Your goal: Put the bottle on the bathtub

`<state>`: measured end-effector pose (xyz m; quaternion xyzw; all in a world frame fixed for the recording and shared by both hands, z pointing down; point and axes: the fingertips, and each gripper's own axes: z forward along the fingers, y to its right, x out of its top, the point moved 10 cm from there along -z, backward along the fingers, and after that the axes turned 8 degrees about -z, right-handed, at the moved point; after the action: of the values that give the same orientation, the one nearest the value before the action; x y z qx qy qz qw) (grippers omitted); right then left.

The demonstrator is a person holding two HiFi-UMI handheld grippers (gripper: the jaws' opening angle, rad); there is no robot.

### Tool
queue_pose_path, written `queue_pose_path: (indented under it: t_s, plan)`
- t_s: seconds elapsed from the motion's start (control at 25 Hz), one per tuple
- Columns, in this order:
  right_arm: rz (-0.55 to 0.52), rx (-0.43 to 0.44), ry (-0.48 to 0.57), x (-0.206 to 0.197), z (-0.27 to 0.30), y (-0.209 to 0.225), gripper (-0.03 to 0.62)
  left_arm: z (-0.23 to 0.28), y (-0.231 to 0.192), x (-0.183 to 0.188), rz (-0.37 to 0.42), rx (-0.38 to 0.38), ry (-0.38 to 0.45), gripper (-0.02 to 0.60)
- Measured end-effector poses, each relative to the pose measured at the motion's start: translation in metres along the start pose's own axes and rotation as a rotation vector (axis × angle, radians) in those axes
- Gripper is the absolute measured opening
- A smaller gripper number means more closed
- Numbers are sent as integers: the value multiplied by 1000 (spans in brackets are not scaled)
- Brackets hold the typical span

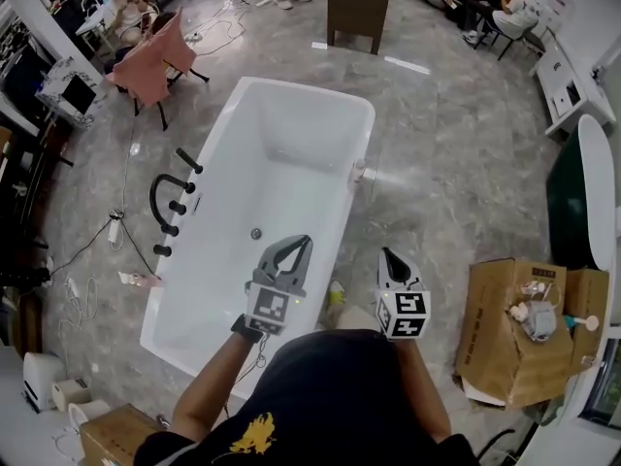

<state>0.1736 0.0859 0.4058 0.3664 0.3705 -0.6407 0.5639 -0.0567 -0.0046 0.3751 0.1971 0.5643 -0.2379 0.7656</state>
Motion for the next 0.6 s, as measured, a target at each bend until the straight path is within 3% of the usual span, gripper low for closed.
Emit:
queue_pose_path:
  t_s: [0.2, 0.44, 0.6]
  plan:
    - [16, -23, 1, -4, -4, -3, 2, -3, -2, -5, 19, -32, -19, 19]
    - [21, -22, -25, -13, -9, -3, 2, -4, 11, -8, 40, -41, -132, 20]
    - [26, -22, -28, -15, -9, -3, 0, -5, 15, -17, 26, -61, -125, 20]
